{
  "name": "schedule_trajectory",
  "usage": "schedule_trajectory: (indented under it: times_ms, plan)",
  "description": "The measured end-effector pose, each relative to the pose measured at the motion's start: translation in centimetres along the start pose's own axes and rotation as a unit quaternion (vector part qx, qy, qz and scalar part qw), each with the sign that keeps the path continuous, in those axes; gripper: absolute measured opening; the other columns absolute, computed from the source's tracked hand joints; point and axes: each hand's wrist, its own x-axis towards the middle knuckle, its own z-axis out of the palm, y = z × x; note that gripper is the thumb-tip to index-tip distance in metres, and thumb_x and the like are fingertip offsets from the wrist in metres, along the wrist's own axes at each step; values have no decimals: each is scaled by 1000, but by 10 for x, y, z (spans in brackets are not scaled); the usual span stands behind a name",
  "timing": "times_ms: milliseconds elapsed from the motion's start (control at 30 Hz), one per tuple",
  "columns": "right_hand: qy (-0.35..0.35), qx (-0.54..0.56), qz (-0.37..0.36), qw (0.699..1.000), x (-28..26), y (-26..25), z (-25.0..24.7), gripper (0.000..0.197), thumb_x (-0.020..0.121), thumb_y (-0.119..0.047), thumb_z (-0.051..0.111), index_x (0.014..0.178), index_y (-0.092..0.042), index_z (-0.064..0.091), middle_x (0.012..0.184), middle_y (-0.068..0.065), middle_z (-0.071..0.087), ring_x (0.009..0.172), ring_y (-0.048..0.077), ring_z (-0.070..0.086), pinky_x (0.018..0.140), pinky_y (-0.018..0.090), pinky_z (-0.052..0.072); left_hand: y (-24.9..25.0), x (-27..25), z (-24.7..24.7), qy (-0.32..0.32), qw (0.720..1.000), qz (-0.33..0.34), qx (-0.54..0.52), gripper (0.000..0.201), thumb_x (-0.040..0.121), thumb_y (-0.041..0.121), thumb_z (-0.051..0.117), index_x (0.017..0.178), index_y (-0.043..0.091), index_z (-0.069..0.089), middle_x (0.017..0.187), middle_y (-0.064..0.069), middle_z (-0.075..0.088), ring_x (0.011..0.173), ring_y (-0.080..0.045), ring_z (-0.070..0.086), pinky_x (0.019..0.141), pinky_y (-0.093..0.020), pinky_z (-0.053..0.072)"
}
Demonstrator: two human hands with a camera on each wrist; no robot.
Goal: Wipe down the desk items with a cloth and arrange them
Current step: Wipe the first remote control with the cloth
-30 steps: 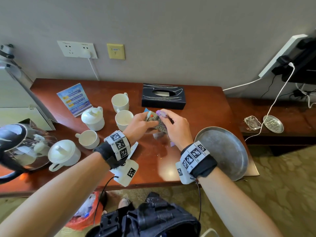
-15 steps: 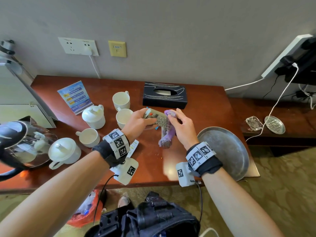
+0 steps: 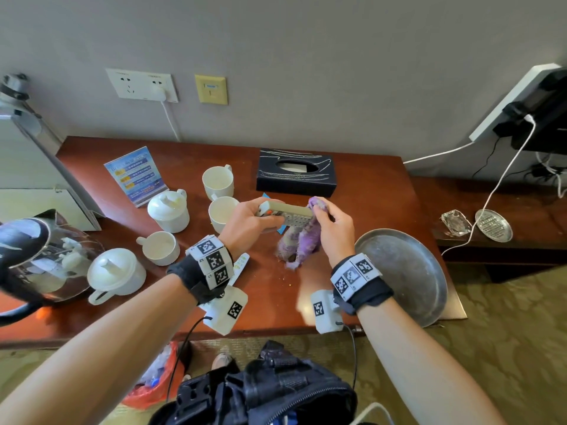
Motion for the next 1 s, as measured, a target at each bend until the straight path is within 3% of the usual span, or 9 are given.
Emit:
schedule_trajectory:
  times_ms: [67, 200, 433, 533, 600, 733, 800, 900, 1000]
  plan:
    - [-12, 5, 0, 1000, -4, -2, 1, 18, 98, -20, 59, 99, -31, 73, 105, -23, 71, 99, -10, 61, 91, 22, 45, -1, 0, 1, 1, 1000, 1, 8, 23, 91, -5, 64, 100, 16, 69, 101, -11, 69, 99, -21, 67, 92, -33, 57]
    - [-67, -16, -24, 997, -17, -15, 12, 25, 99, -23, 58, 121, -25, 70, 145, -4, 54, 138, 4, 41, 115, 24, 30, -5, 4, 3, 14, 999, 5, 45, 16, 92, 1, 66, 99, 15, 67, 101, -15, 69, 103, -32, 68, 98, -48, 54]
    - [-74, -11, -25, 997, -12, -16, 15, 31, 100, -29, 58, 131, -30, 62, 155, -6, 40, 147, 5, 24, 119, 28, 20, 1, 6, 2, 22, 999, 24, 36, 23, 91, 0, 67, 101, 21, 69, 109, -23, 71, 107, -39, 67, 99, -55, 52]
    - [-33, 58, 43, 997, -1, -4, 10, 23, 98, -29, 60, 119, -32, 70, 141, -9, 52, 138, 14, 41, 112, 35, 36, 3, 4, 0, 18, 999, 27, 41, 21, 85, 9, 73, 100, 25, 70, 104, -15, 73, 102, -28, 70, 98, -55, 52]
    - [-11, 113, 60, 992, 4, 3, 7, 18, 97, -26, 61, 105, -28, 76, 116, -5, 69, 111, 15, 61, 95, 36, 49, 2, 2, 0, 10, 998, 33, 52, 23, 78, 20, 72, 101, 26, 71, 105, -18, 72, 98, -25, 68, 98, -54, 52]
    - [-22, 193, 118, 974, 8, 7, 2, 17, 98, -17, 60, 101, -20, 76, 106, 6, 72, 95, 17, 64, 89, 39, 53, -1, 0, 2, 0, 997, 33, 67, 27, 75, 26, 73, 101, 30, 72, 100, -13, 72, 96, -30, 68, 94, -49, 55]
    - [-15, 220, 150, 964, 9, 8, -2, 17, 98, -15, 59, 97, -20, 76, 98, 6, 72, 88, 18, 65, 78, 33, 54, -4, -1, 2, -1, 997, 36, 70, 25, 80, 15, 75, 103, 26, 71, 90, -3, 70, 83, -15, 64, 84, -34, 55]
    - [-5, 229, 157, 961, 11, 8, -6, 23, 97, -14, 61, 86, -21, 79, 90, 4, 74, 84, 20, 67, 81, 37, 54, -5, -1, 1, -8, 996, 33, 84, 29, 86, -2, 70, 105, 21, 69, 87, 3, 67, 76, -4, 58, 74, -19, 46]
    - [10, 223, 140, 965, 13, 3, -7, 23, 96, -13, 62, 85, -22, 80, 94, 6, 74, 89, 22, 66, 92, 45, 52, -2, 0, -1, -17, 994, 29, 102, 30, 79, 12, 73, 105, 27, 70, 88, 5, 68, 79, -9, 60, 79, -30, 50]
